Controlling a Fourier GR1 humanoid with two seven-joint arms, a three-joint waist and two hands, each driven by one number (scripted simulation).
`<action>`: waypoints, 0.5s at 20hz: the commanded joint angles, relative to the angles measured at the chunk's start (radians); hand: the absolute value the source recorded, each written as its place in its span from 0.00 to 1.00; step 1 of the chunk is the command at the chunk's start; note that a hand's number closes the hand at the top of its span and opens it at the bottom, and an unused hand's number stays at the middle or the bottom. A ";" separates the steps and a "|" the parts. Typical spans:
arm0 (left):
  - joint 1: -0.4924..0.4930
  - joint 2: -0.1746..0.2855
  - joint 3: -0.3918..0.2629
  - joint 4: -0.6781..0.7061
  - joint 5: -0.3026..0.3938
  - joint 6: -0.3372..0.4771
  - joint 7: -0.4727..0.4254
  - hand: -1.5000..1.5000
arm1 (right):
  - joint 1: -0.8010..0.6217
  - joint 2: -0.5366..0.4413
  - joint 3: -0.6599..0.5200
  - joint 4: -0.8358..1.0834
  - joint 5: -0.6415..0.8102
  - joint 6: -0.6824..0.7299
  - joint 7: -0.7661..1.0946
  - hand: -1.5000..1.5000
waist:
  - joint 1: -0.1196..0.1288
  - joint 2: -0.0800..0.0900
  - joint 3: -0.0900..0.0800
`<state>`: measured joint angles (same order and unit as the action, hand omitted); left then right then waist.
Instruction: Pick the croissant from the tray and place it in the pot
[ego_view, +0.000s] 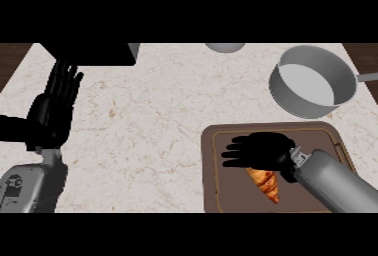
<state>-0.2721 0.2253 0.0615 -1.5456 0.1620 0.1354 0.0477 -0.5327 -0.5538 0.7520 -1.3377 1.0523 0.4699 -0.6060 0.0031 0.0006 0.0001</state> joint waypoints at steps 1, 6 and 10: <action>-0.027 -0.004 0.007 -0.006 -0.012 0.005 0.040 0.50 | 0.024 0.067 -0.030 0.028 0.065 0.018 -0.029 0.00 | -0.001 -0.001 0.000; -0.038 0.007 0.041 0.019 -0.001 -0.017 0.023 0.50 | 0.067 0.096 -0.028 0.070 0.117 -0.006 -0.061 0.00 | -0.002 -0.001 0.000; -0.041 -0.022 0.019 0.047 -0.014 -0.008 -0.011 0.50 | 0.033 0.122 0.068 0.126 0.151 -0.098 -0.163 1.00 | 0.006 0.003 0.000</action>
<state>-0.2904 0.2287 0.0931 -1.5186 0.1619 0.1073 0.0411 -0.5175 -0.4809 0.7290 -1.2584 1.1655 0.3989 -0.6799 0.0040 -0.0127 -0.0092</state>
